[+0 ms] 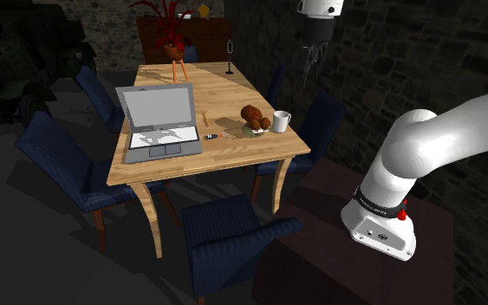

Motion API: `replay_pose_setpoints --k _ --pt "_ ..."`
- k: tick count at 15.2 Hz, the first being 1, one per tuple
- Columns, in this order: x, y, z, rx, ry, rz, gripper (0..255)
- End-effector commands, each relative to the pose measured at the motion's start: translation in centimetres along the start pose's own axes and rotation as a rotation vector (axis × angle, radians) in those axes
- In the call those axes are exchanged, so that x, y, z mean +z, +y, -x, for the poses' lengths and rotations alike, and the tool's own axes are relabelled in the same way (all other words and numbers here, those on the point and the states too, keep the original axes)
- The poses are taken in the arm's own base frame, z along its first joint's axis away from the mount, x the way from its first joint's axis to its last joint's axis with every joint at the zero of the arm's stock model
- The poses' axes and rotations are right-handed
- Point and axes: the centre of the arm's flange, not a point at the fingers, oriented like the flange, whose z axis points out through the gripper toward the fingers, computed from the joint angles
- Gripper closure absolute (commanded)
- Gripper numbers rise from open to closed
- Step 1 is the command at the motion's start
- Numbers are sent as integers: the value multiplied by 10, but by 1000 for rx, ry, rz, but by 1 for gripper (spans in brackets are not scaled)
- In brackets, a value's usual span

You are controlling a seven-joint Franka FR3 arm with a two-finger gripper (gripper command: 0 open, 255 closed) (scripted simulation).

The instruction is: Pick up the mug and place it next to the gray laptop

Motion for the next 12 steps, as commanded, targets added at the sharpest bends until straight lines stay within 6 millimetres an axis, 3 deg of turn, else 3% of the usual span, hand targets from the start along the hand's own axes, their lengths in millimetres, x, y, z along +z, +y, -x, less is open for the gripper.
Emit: replay_pose_setpoints --k 1,12 --pt "0 0 0 0 0 0 0" --pt "90 92 -63 17 15 12 0"
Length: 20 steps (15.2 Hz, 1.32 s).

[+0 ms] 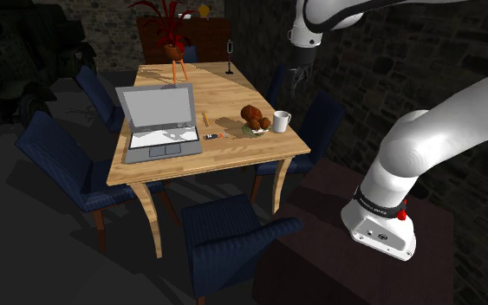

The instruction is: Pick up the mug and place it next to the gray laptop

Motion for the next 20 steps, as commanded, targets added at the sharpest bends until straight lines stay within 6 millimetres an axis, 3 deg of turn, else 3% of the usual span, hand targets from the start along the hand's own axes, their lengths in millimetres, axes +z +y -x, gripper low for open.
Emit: replay_pose_setpoints --k 1,20 --pt "17 17 -10 2 5 3 0" --pt "170 177 -119 32 30 23 0"
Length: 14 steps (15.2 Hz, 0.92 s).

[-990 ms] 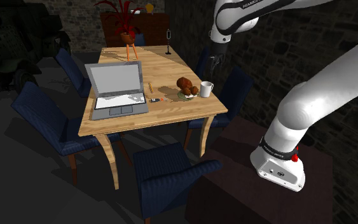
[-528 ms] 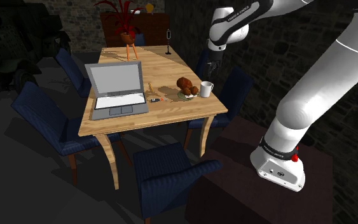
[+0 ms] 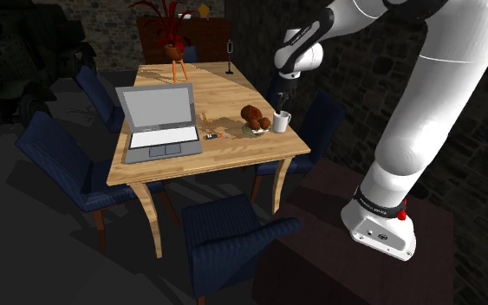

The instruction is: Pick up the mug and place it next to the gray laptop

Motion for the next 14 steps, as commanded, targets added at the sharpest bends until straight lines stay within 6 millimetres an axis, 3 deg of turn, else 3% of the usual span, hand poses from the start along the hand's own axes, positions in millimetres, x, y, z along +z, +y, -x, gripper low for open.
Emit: replay_pose_setpoints --k 1,12,14 --pt "18 19 -12 2 3 3 0" --pt "106 110 -75 19 18 14 0" --pt "117 110 -75 19 18 14 0"
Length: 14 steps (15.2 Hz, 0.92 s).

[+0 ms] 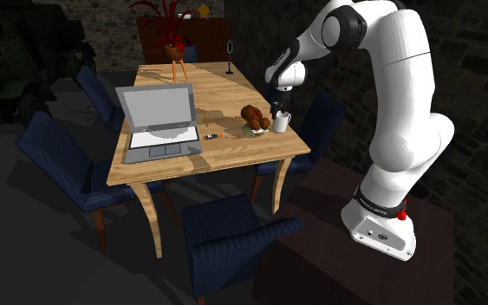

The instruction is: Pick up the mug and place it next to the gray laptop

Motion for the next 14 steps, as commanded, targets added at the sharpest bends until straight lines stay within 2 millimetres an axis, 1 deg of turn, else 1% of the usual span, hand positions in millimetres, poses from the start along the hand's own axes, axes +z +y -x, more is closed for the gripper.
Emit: replay_pose_setpoints --k 1,6,14 --pt "13 2 -2 0 1 0 0" --pt "37 2 -2 0 1 0 0" --pt "37 2 -2 0 1 0 0"
